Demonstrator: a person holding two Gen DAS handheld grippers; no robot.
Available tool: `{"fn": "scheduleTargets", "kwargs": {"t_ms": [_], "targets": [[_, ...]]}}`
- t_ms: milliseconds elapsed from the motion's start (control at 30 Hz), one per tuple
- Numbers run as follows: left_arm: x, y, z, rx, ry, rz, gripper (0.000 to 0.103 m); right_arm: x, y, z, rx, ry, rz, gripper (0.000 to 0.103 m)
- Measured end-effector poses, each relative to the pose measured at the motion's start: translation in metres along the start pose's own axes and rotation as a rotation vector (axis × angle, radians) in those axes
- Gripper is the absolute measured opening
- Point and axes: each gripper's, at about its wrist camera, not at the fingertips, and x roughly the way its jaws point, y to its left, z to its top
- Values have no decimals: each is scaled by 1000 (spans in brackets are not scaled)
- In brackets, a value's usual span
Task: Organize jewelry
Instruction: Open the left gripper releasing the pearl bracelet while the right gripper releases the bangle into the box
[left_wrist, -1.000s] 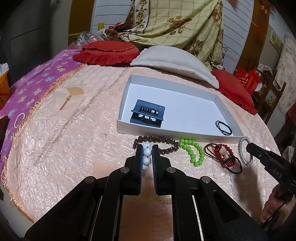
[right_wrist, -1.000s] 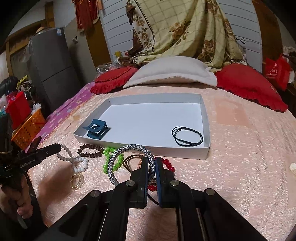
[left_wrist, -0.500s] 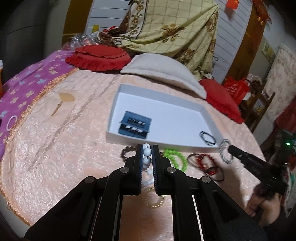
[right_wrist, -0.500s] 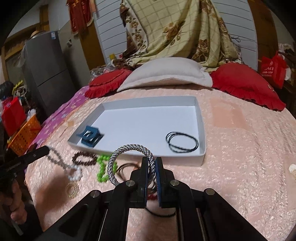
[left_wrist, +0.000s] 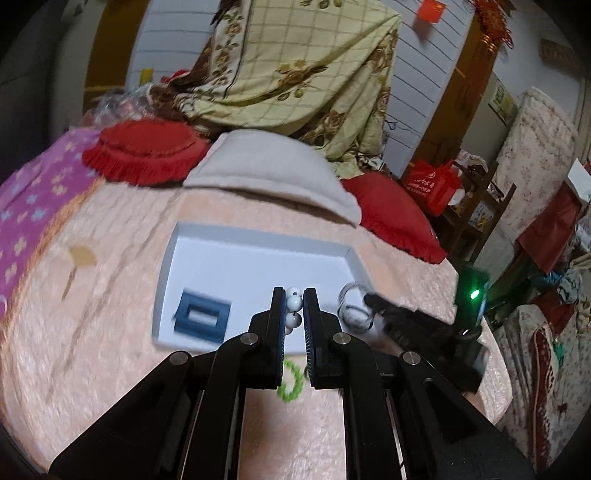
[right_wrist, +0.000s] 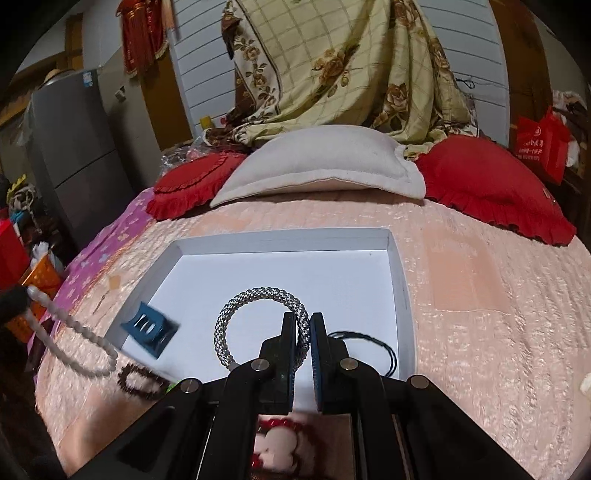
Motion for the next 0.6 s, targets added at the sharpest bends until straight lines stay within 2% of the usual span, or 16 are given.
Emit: {"fn": "scheduleTargets", "kwargs": {"t_ms": [133,333,500,600], "targets": [[21,-12,26,33,6,5,8,15,-3,7,0,24,9,7],[98,-10,43,56,85,33,8,43,-17,27,21,59,1,7],[144,5,44,56,104,105,8,70,-31,34,44,115,-29,7],[157,26,42,42,114,160,8,83,-43,35,96,157,-50,7]]}}
